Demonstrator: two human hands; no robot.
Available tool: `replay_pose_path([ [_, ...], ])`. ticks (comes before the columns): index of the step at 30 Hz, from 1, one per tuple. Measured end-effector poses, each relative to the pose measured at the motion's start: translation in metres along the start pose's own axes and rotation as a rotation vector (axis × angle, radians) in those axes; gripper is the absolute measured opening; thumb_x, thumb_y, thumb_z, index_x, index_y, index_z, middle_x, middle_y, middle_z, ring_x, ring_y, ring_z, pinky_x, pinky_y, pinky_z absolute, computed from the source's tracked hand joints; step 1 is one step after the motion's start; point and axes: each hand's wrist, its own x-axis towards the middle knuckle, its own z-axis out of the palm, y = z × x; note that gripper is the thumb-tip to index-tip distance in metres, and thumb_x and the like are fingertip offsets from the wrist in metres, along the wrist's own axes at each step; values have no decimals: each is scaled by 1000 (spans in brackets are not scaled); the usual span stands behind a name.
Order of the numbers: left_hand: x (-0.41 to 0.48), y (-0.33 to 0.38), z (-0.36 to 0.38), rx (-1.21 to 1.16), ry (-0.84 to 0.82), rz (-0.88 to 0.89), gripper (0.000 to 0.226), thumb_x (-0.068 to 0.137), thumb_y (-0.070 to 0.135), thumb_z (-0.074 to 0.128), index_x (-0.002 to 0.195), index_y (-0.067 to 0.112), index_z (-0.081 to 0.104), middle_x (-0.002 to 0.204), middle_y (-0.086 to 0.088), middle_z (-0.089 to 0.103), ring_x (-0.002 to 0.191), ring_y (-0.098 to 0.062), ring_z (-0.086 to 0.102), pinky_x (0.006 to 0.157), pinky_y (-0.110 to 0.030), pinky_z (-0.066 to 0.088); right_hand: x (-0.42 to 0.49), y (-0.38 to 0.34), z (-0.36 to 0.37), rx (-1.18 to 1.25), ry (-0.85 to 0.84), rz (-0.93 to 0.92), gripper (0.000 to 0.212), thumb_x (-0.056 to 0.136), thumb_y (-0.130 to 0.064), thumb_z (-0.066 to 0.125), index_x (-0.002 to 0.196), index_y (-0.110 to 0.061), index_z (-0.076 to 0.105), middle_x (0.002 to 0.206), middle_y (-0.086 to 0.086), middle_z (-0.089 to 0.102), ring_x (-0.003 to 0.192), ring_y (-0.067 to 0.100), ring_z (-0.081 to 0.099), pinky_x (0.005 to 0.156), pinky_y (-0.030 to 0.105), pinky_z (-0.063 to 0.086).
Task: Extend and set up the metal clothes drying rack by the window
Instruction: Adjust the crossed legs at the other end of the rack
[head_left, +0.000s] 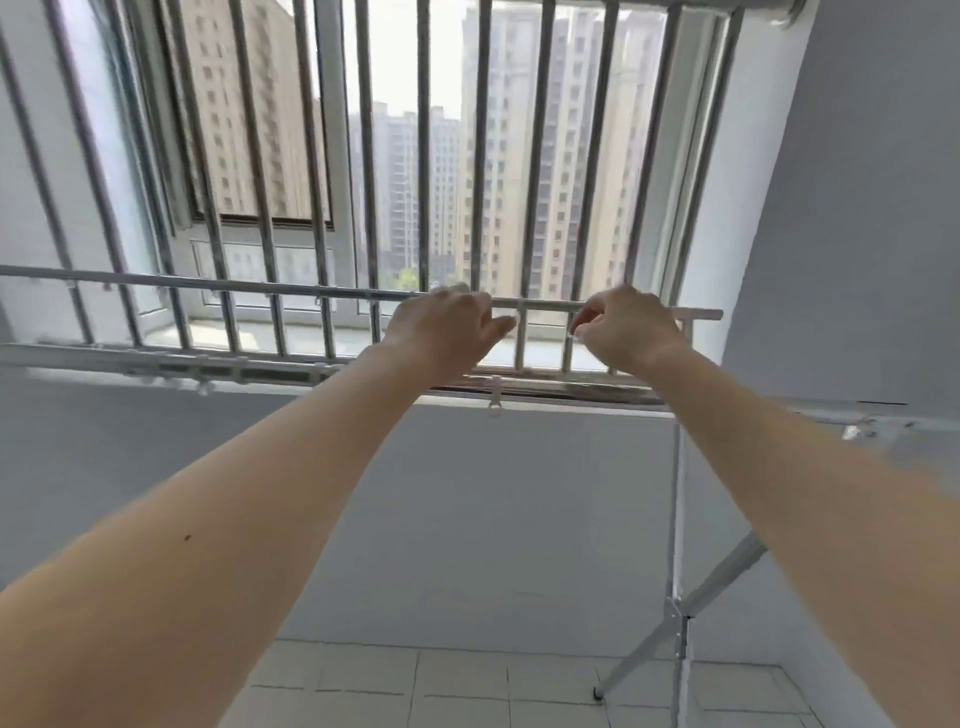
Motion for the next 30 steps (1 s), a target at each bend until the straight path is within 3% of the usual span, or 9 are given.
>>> replay_pose_path([
  [6,-59,-134,-35,91,0,-233,44,96,47,35,100,13,62,115,-11,59,111,-30,53,85,-41,42,-9,-151,89,4,-133,-239,22,85,-22,55,97,-19,73,104,7,73,102,28,64,83,32,50],
  [10,-100,-209,-62,136,51,-363,38,96,42,38,101,13,61,115,-11,58,112,-29,52,88,-41,41,-19,-239,135,34,-150,-361,22,85,-21,53,95,-22,72,105,6,72,101,27,64,75,29,45],
  [14,-153,-283,-93,159,99,-424,26,94,35,46,101,14,61,111,-9,58,109,-27,52,86,-39,42,-31,-314,180,126,-139,-434,21,84,-19,53,90,-23,72,98,0,75,99,25,65,75,30,50],
  [17,-202,-340,-112,165,105,-506,21,92,31,49,100,15,60,110,-8,58,104,-26,54,78,-35,41,-51,-370,217,191,-46,-548,22,86,-20,52,95,-22,72,98,1,74,97,26,65,76,33,50],
  [19,-229,-372,-119,177,114,-578,17,90,28,49,98,16,60,111,-6,58,102,-27,56,77,-35,41,-72,-405,237,289,83,-718,21,88,-20,52,94,-17,72,95,4,73,92,28,65,73,34,49],
  [21,-251,-396,-121,188,104,-650,15,89,27,50,95,18,60,111,-4,59,101,-27,57,76,-33,39,-92,-433,258,349,99,-872,18,87,-19,53,89,-13,71,85,4,72,82,29,66,67,33,51],
  [24,-289,-441,-121,181,49,-770,15,89,28,50,95,19,60,111,-3,58,100,-27,57,75,-32,40,-111,-475,307,331,-109,-897,19,85,-19,53,88,-16,72,84,4,74,78,29,66,65,30,49],
  [30,-348,-524,-108,193,-26,-948,18,88,29,53,102,19,60,114,-6,57,105,-27,56,87,-37,48,-99,-524,408,299,-460,-685,27,84,-16,52,100,-20,73,100,2,74,97,26,66,81,29,52],
])
